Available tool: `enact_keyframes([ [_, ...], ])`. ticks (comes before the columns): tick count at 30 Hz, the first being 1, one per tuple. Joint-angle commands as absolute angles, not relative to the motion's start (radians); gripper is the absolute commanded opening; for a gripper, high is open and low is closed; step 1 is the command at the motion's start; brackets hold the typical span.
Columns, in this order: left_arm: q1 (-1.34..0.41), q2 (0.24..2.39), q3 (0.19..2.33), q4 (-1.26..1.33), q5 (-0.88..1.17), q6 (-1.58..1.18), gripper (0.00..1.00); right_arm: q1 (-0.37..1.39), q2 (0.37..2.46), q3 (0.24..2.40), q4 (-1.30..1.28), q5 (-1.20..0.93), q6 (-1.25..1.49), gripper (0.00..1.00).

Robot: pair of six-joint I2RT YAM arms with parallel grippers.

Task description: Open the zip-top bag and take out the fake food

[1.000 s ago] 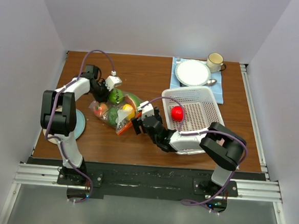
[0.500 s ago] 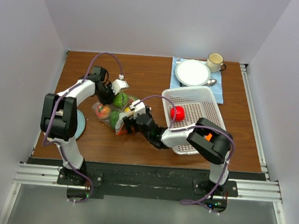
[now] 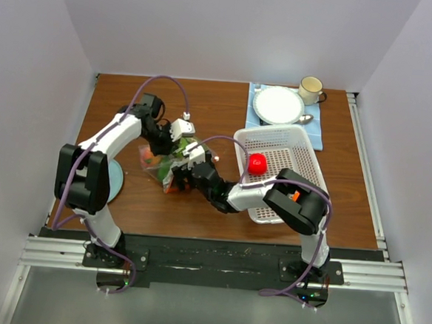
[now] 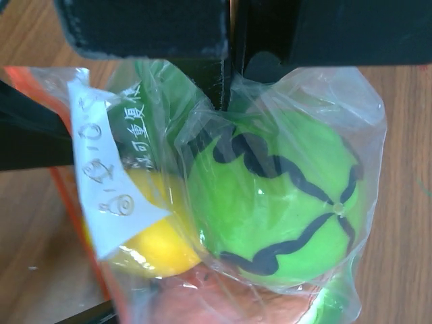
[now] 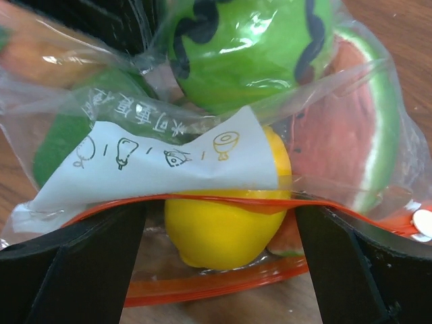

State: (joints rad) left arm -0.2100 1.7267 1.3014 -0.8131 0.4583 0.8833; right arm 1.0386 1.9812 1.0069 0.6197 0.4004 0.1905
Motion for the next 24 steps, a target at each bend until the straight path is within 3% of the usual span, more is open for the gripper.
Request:
enact_keyframes([
  [1,-0.227,1.689,1.390,-1.012,0.635,0.943,0.00,1.037,2.019,1.028,0.673,0.408,0.205,0.94],
  [8,-0.227,1.718,1.508,-1.242,0.712,1.031,0.00,1.037,2.048,1.006,0.690,0.407,0.229,0.86],
  [12,-0.227,1.746,1.456,-1.255,0.684,1.058,0.00,1.037,1.997,0.940,0.736,0.402,0.232,0.79],
  [19,-0.181,1.749,1.335,-1.022,0.529,0.968,0.00,1.040,1.763,0.801,0.715,0.385,0.247,0.60],
  [24,-0.137,1.763,1.324,-0.800,0.413,0.890,0.00,1.046,1.547,0.709,0.519,0.399,0.255,0.55],
])
